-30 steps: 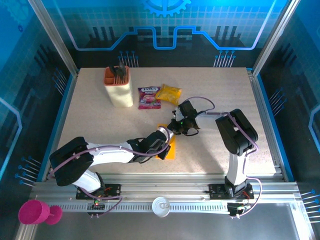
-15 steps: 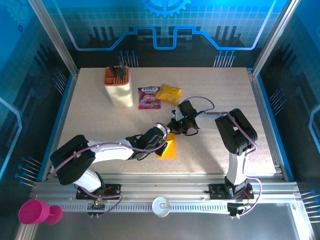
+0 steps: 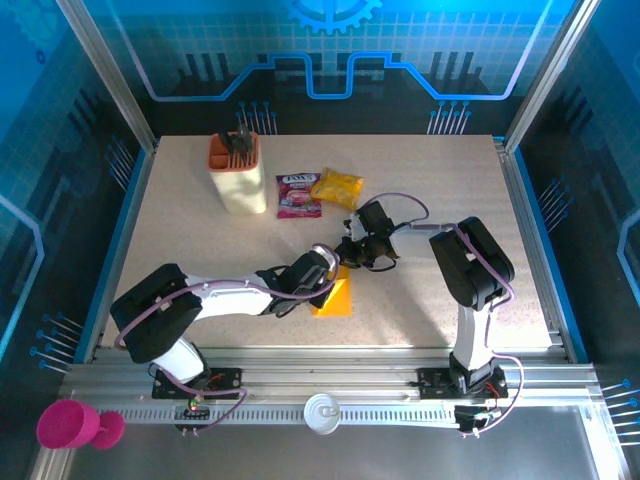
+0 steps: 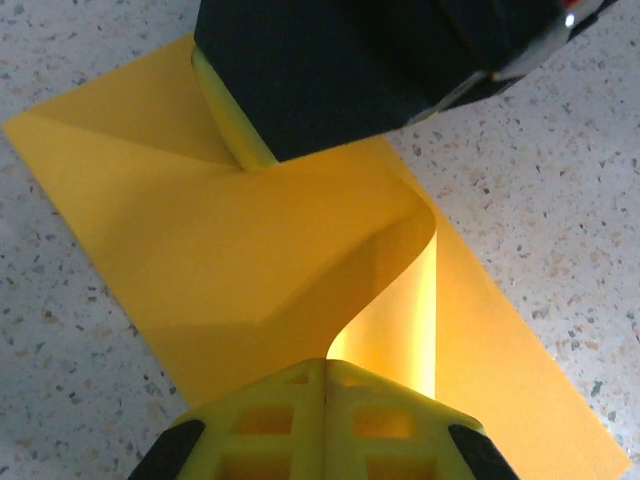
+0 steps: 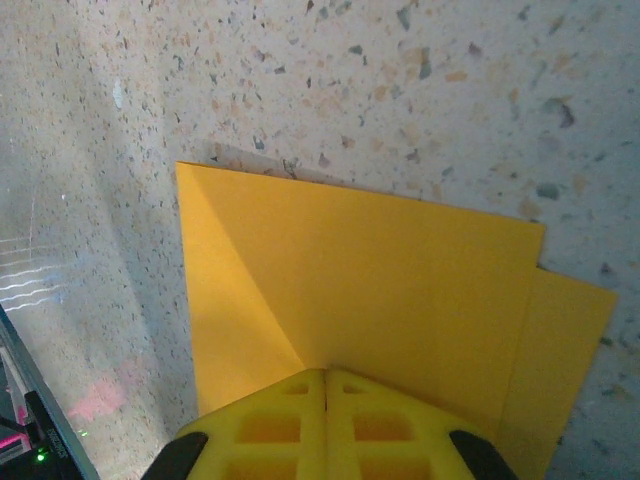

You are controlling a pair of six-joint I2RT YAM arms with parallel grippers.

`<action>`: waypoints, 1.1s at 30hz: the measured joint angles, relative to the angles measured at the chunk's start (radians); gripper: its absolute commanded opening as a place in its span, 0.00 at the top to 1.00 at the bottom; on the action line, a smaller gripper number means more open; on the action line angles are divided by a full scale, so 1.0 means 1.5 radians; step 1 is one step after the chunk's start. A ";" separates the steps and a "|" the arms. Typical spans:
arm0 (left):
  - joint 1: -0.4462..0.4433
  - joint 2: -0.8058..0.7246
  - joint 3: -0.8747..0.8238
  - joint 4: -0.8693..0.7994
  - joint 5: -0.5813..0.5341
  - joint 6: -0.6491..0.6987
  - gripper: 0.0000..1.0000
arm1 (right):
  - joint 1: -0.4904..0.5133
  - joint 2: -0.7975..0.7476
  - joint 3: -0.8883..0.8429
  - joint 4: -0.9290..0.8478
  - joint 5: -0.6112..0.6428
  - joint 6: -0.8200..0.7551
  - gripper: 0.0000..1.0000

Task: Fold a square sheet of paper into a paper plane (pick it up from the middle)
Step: Fold the triangle a second time at the center of the table.

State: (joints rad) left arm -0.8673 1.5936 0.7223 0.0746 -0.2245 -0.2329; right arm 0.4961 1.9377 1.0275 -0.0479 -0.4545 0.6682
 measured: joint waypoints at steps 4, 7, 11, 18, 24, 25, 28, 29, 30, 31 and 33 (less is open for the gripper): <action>0.002 0.008 0.011 -0.001 -0.006 0.004 1.00 | 0.000 0.000 -0.001 0.003 0.000 0.000 1.00; 0.005 0.013 0.014 -0.001 -0.009 0.006 1.00 | 0.000 0.001 -0.001 0.005 -0.001 0.000 1.00; 0.009 0.019 0.015 -0.002 -0.012 0.016 1.00 | 0.000 0.003 -0.001 0.010 -0.002 0.000 1.00; 0.009 0.019 0.014 -0.001 -0.011 0.015 1.00 | -0.002 0.005 -0.001 0.013 -0.007 0.000 1.00; 0.009 0.013 0.000 -0.001 -0.006 0.008 1.00 | -0.004 0.007 -0.001 0.014 -0.013 0.000 1.00; 0.009 0.012 -0.003 -0.001 -0.006 0.007 1.00 | -0.004 0.007 -0.001 0.014 -0.013 0.000 1.00; 0.009 0.011 -0.005 -0.001 -0.004 -0.001 1.00 | -0.004 0.007 -0.001 0.014 -0.014 0.000 1.00; 0.009 0.010 -0.005 -0.001 -0.004 -0.001 1.00 | -0.004 0.007 -0.001 0.014 -0.014 0.000 1.00; 0.009 0.010 -0.005 -0.001 -0.004 -0.002 1.00 | -0.004 0.007 -0.001 0.014 -0.014 0.000 1.00; 0.009 0.010 -0.005 -0.001 -0.005 -0.002 1.00 | -0.004 0.008 -0.001 0.014 -0.014 0.000 1.00; 0.009 0.010 -0.005 -0.001 -0.005 -0.002 1.00 | -0.004 0.008 -0.001 0.014 -0.014 0.000 1.00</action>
State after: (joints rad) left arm -0.8536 1.6093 0.7155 0.0738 -0.2317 -0.2363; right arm 0.4896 1.9491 1.0267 -0.0261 -0.4763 0.6682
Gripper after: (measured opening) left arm 0.046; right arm 0.055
